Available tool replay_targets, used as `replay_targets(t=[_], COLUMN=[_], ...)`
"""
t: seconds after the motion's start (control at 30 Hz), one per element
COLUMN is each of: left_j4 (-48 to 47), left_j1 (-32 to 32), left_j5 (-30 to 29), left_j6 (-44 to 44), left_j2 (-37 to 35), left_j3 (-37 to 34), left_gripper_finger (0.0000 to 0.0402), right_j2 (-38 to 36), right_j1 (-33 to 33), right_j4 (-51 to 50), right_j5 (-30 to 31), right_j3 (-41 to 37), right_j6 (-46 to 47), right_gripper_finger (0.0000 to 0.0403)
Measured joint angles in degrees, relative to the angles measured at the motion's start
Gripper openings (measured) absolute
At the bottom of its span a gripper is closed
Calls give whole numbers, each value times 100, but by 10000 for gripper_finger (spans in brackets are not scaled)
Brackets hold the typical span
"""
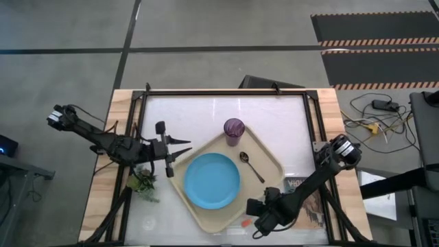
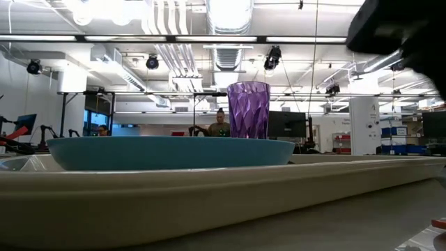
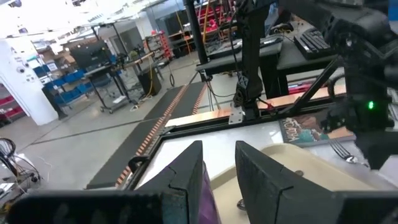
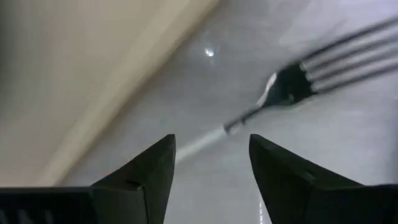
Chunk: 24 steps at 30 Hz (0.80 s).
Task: Pick and place plate/cup/fork/spoon on tray
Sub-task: Put the fork beside the black spoon on the light brown tray
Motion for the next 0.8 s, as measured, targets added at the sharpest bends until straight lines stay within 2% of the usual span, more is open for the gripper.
replay_targets(t=[0.23,0.47,0.6,0.8], left_j4=[-19,7,13,16], left_j1=[0,0,0,0], left_j5=[-4,-2,-4,-2], left_j6=[176,193,278,278], left_j2=[-82,-110,-110,-110], left_j3=[0,-2,-2,-2], left_gripper_finger=[77,77,77,77], right_j2=[263,268,259,253], right_j1=[-17,-23,-21,27], right_j4=[281,275,283,253], right_j5=[-282,-247,-264,-212], right_j3=[26,-63,-136,-164], right_j6=[3,-186,-445,-645], right_gripper_finger=[198,194,166,88])
